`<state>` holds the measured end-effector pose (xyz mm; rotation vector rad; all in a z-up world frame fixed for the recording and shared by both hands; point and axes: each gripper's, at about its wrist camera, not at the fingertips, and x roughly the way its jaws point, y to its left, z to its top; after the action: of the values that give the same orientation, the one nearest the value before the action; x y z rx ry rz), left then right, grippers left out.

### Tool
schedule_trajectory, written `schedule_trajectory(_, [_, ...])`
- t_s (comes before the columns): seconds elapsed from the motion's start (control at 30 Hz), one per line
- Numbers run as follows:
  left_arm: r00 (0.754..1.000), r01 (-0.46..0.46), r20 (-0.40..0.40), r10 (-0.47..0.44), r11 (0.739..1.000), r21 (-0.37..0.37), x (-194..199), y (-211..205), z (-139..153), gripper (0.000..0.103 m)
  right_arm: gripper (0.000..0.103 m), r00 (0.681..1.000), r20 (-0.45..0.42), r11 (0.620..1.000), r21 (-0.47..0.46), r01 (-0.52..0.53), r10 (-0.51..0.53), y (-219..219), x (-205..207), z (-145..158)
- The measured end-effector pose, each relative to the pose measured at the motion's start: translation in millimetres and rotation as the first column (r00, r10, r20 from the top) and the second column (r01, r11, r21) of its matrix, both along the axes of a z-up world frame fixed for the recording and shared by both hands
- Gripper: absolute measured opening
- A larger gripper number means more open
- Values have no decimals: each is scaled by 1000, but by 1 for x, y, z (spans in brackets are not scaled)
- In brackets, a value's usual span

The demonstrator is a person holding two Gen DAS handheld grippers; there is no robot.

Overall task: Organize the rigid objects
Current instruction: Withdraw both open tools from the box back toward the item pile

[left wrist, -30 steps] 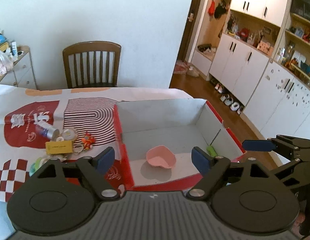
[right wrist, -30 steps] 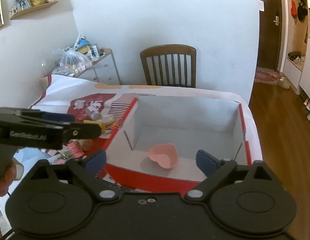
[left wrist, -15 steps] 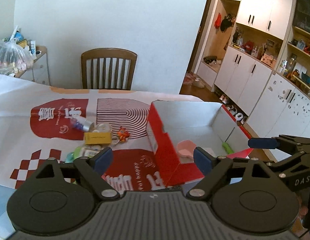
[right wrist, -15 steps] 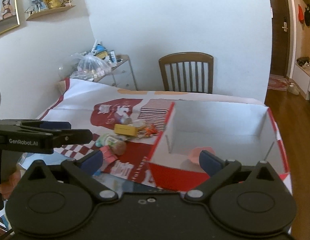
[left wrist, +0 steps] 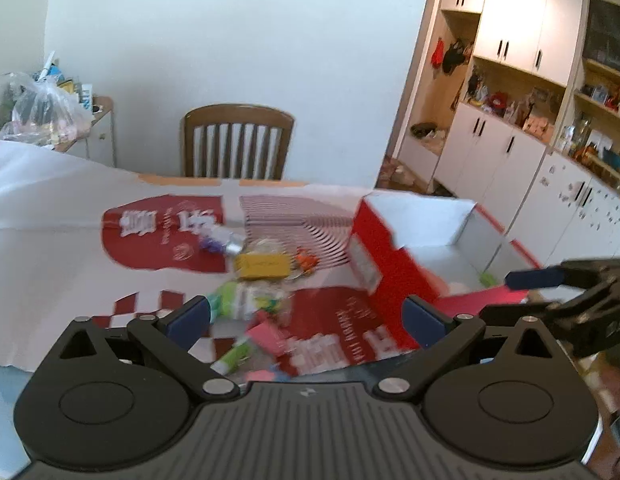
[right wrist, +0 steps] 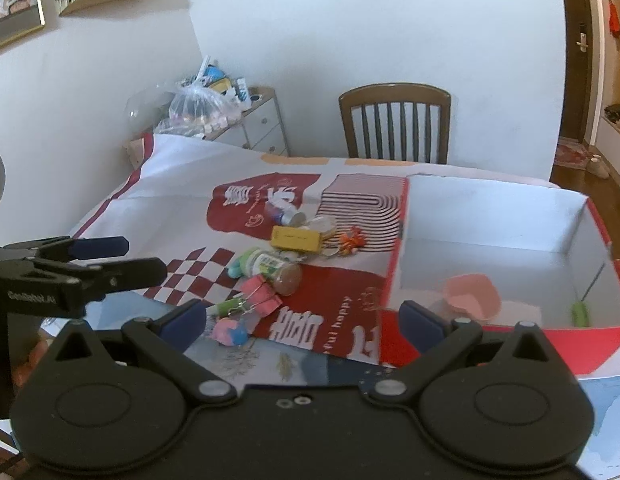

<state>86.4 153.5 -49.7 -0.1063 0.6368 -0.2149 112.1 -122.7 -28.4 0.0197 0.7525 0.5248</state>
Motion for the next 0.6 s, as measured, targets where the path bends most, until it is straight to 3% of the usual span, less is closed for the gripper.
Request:
schedule_trajectory(0.23, [997, 6, -76, -6, 1000, 11, 3, 30, -45, 103, 102, 999, -27, 1000, -25, 16, -17, 27, 5, -12])
schedule_trajectory(0.6, [989, 7, -148, -1, 999, 36, 16, 22, -96, 102, 102, 997, -80, 994, -113, 0, -10, 72, 29, -47])
